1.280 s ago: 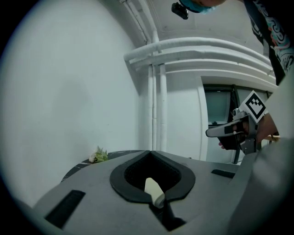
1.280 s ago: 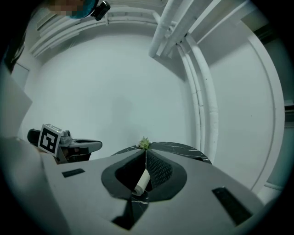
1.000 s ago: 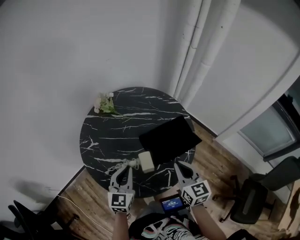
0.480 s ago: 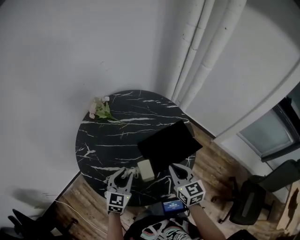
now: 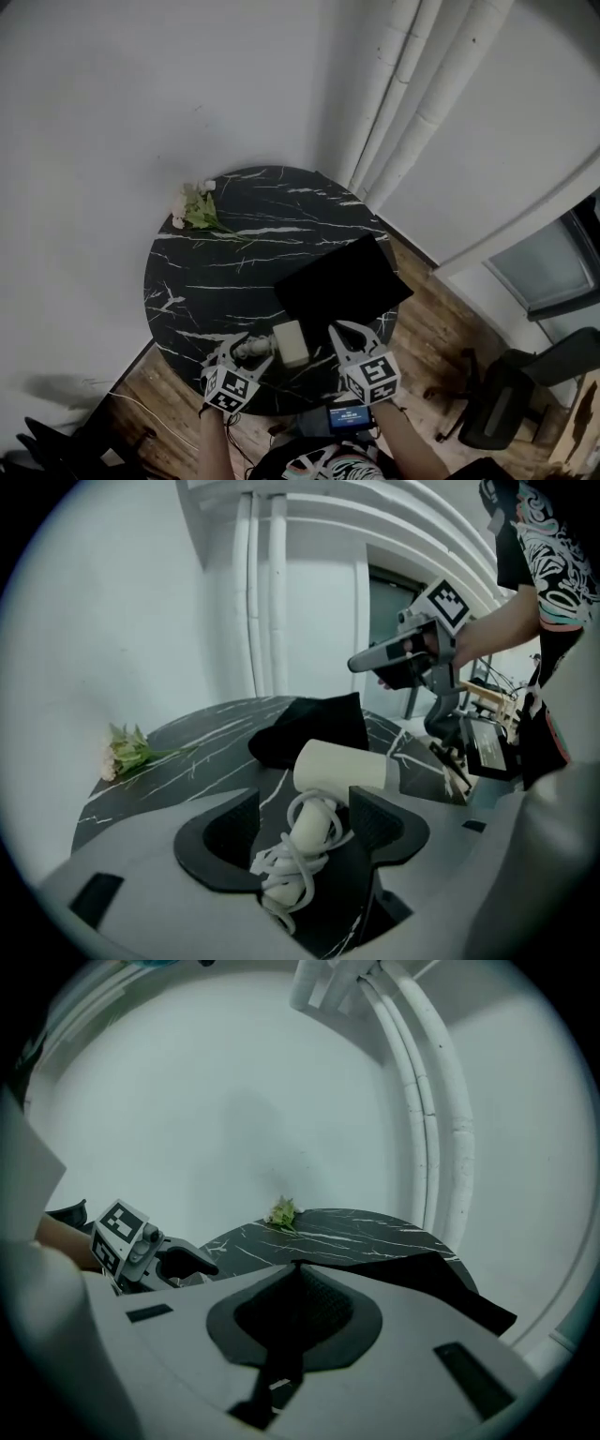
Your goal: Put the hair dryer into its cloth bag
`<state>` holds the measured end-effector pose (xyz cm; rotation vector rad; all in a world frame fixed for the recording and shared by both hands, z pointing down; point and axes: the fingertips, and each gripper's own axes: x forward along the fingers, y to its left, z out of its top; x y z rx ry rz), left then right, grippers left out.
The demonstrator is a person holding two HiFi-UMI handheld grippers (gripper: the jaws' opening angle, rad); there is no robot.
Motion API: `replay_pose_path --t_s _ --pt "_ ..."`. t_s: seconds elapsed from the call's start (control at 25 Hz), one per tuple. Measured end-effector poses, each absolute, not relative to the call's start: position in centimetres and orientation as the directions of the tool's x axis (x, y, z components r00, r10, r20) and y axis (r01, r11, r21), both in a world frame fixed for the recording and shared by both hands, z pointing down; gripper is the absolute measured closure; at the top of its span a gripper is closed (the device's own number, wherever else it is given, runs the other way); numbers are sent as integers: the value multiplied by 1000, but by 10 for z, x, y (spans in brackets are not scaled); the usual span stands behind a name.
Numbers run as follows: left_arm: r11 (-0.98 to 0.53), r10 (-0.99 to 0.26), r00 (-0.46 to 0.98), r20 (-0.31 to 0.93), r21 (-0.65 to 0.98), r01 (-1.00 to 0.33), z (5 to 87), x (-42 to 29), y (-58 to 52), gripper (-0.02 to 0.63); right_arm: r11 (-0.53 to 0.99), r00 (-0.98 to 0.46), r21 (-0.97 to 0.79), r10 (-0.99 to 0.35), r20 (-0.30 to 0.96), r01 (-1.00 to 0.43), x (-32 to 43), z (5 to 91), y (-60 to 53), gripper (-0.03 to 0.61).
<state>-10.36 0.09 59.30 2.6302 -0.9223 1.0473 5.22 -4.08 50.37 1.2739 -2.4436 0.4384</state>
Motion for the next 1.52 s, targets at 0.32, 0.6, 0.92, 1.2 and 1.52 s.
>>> replay_pose_path --t_s 0.32,0.6,0.92,1.2,1.52 --pt "-855 -351 571 742 -5 -519 625 -100 3 287 575 -558 -150 -646 521 -805 40 543 -48 557" --pt "-892 -266 589 763 38 -451 626 -95 6 287 593 -540 -145 -569 620 -792 31 577 -59 554" --pt "-910 -175 619 766 114 -398 634 -88 7 256 625 -529 -142 -494 690 -768 19 603 -67 468" --pt "-940 -131 549 825 72 -333 649 -91 13 249 647 -494 -131 -419 762 -751 13 627 -68 432" --pt "-959 -113 509 853 41 -281 670 -95 18 247 692 -410 -37 -383 828 -721 18 653 -72 430"
